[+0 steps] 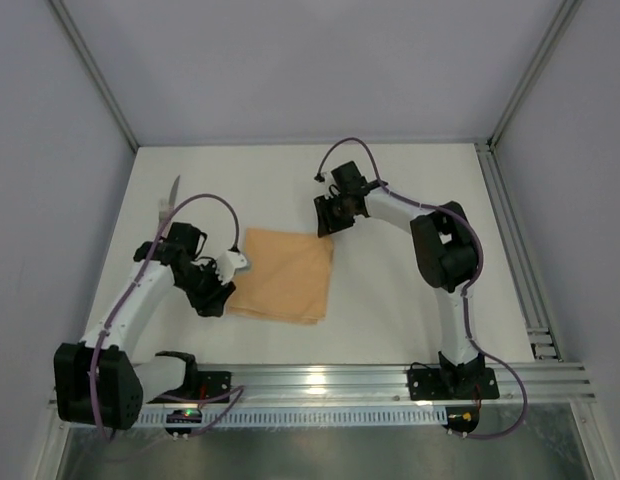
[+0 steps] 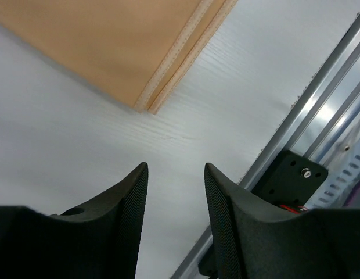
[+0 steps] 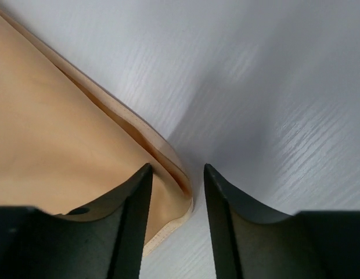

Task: Fold the napkin into a case and place the utensils inside
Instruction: Rotate the lower triangle-folded napkin at the center of the board, then fold the lower triangle-folded napkin at the center of the board.

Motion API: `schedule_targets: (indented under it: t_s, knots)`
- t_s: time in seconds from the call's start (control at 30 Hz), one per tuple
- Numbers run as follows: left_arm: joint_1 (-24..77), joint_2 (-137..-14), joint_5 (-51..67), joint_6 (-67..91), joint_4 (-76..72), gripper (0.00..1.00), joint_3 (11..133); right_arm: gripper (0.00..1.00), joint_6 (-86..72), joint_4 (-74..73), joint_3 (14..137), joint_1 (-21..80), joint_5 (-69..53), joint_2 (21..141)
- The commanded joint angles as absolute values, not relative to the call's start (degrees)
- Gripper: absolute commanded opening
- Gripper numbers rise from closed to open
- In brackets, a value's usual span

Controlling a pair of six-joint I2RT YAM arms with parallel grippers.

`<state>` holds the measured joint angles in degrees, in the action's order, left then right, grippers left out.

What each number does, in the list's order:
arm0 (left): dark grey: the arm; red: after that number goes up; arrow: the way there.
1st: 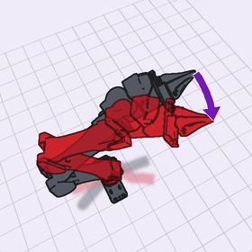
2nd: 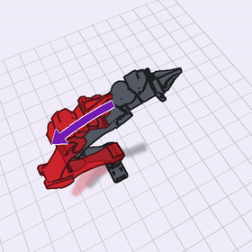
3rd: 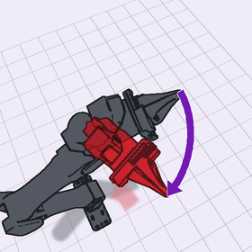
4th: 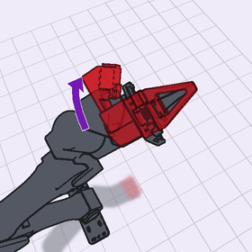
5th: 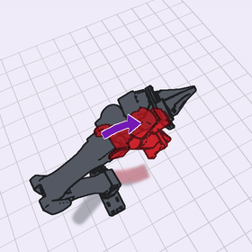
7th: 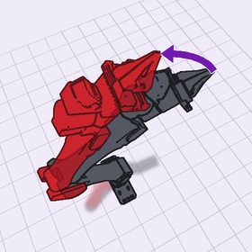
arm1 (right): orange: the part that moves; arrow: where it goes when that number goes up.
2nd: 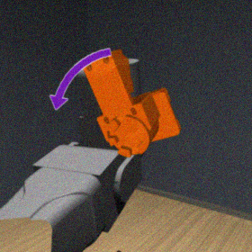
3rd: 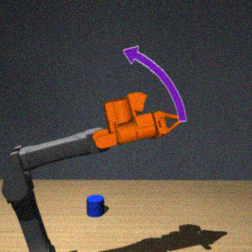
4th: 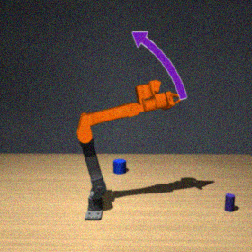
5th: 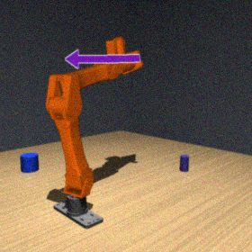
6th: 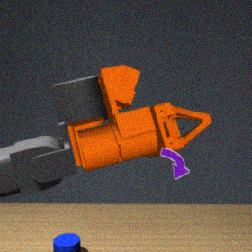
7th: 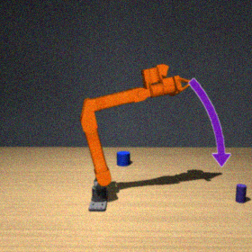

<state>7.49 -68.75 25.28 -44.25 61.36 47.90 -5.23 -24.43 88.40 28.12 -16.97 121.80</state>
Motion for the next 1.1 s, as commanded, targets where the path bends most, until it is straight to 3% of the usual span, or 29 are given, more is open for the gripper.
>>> schedule_targets:
  t_s: [0.0,0.1,0.23,0.33,0.5,0.7,0.83,1.07]
  knots:
    - [7.56,-61.28,24.96,-57.19,65.04,0.46,45.36,0.48,-2.55,-29.09,93.69,27.86,-19.07,122.78]
    - [7.56,-52.49,25.22,-72.46,61.19,0.51,40.80,0.55,-3.25,-29.01,94.22,27.95,-18.37,120.34]
    - [7.56,-45.09,27.76,-93.04,49.94,0.69,30.44,0.60,-5.18,-26.55,91.16,27.86,-18.10,114.11]
    - [7.73,-49.37,32.16,-102.72,45.44,0.76,28.92,0.60,-6.94,-22.61,84.41,27.86,-19.85,106.91]
    - [9.93,-57.65,31.29,-106.17,40.11,0.77,29.10,0.61,-10.54,-16.71,71.91,27.77,-21.53,96.35]
    - [10.63,-63.19,29.71,-111.00,35.33,0.74,28.30,0.60,-11.86,-12.66,59.78,27.86,-21.44,86.49]
    - [10.90,-63.98,29.09,-112.76,37.43,0.60,28.21,0.60,-12.04,-12.22,56.70,27.86,-21.01,83.41]
    - [12.56,-65.03,29.09,-111.28,37.01,0.43,27.77,0.60,-11.78,-12.39,55.37,27.86,-21.44,82.00]
